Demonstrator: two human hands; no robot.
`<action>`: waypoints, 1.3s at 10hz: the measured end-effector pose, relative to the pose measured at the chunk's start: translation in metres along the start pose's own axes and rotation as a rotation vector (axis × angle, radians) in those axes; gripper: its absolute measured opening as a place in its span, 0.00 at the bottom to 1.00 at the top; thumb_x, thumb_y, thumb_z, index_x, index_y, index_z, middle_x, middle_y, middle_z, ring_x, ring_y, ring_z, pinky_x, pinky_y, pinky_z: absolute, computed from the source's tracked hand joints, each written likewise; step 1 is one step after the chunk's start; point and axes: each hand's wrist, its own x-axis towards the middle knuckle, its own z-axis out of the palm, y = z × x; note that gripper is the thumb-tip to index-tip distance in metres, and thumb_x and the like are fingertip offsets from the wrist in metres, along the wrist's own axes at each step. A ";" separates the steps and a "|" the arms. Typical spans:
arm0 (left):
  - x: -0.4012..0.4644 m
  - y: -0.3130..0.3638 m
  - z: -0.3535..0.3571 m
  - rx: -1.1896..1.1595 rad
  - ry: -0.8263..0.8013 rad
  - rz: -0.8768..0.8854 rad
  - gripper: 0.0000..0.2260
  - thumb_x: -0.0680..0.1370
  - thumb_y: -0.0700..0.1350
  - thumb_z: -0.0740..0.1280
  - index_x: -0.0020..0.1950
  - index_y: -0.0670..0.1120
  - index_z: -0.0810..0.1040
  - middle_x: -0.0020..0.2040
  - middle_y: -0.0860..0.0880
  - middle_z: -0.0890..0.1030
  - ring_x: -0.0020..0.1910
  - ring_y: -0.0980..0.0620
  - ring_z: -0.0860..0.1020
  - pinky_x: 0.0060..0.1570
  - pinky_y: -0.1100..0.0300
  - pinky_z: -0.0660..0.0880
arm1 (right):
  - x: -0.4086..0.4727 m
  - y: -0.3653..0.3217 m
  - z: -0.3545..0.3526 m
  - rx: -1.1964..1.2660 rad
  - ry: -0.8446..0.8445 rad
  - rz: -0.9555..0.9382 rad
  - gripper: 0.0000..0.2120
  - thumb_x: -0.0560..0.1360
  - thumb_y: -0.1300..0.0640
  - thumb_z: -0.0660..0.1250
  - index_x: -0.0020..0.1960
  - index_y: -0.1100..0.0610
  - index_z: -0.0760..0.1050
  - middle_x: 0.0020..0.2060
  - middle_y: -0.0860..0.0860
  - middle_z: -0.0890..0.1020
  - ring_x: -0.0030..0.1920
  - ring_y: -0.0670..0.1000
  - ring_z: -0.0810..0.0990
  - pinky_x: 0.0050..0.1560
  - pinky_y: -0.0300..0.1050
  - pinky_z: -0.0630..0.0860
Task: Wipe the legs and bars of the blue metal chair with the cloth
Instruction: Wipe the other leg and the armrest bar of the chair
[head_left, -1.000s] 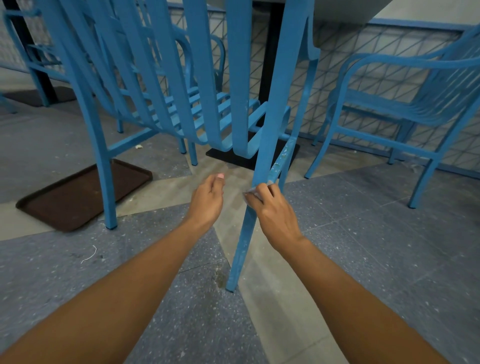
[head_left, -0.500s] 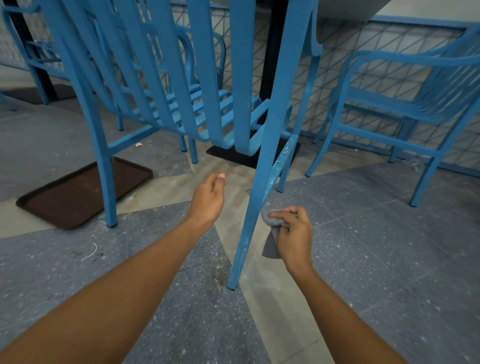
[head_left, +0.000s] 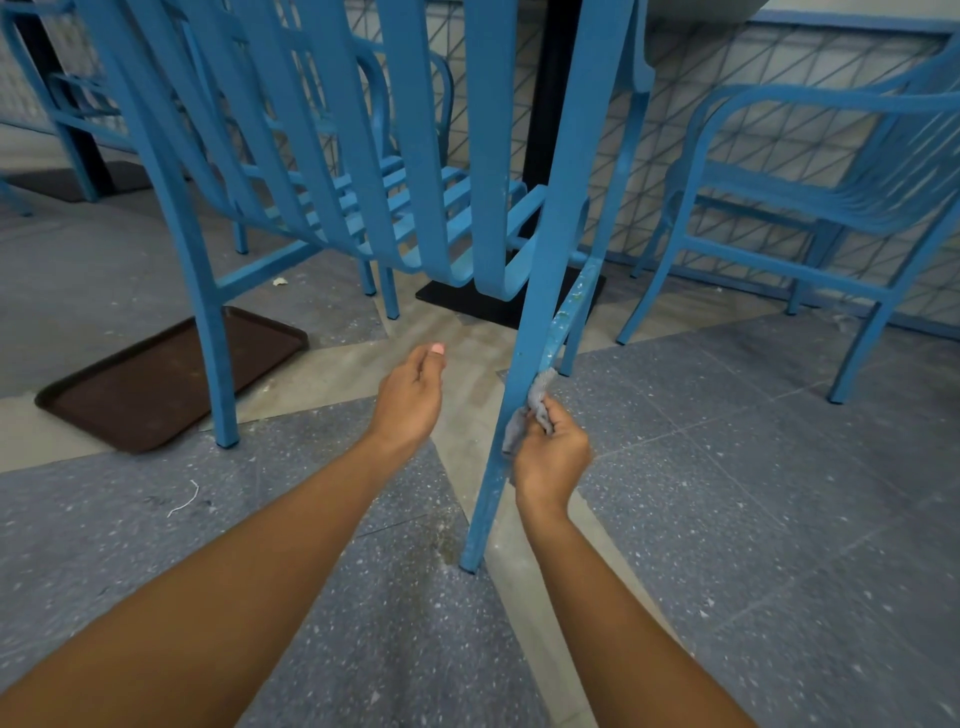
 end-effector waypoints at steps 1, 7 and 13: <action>0.001 -0.001 0.000 -0.004 0.002 -0.008 0.17 0.82 0.51 0.51 0.63 0.46 0.73 0.55 0.48 0.78 0.54 0.48 0.76 0.53 0.58 0.68 | 0.000 0.002 0.006 -0.032 0.044 0.013 0.10 0.72 0.71 0.65 0.46 0.61 0.82 0.38 0.52 0.81 0.38 0.46 0.76 0.41 0.35 0.73; -0.005 -0.014 0.004 0.004 -0.022 -0.007 0.19 0.82 0.52 0.51 0.66 0.47 0.71 0.61 0.47 0.77 0.59 0.48 0.75 0.63 0.49 0.70 | 0.010 -0.026 -0.029 -0.213 -0.141 -0.620 0.14 0.73 0.64 0.66 0.59 0.59 0.78 0.37 0.44 0.66 0.36 0.39 0.66 0.36 0.29 0.68; -0.011 -0.014 0.018 -0.012 -0.085 -0.039 0.17 0.82 0.50 0.51 0.64 0.46 0.72 0.58 0.46 0.78 0.58 0.46 0.76 0.63 0.48 0.69 | 0.013 0.019 -0.022 -0.791 -0.552 -0.711 0.21 0.75 0.70 0.57 0.63 0.55 0.72 0.53 0.63 0.71 0.52 0.62 0.70 0.46 0.54 0.69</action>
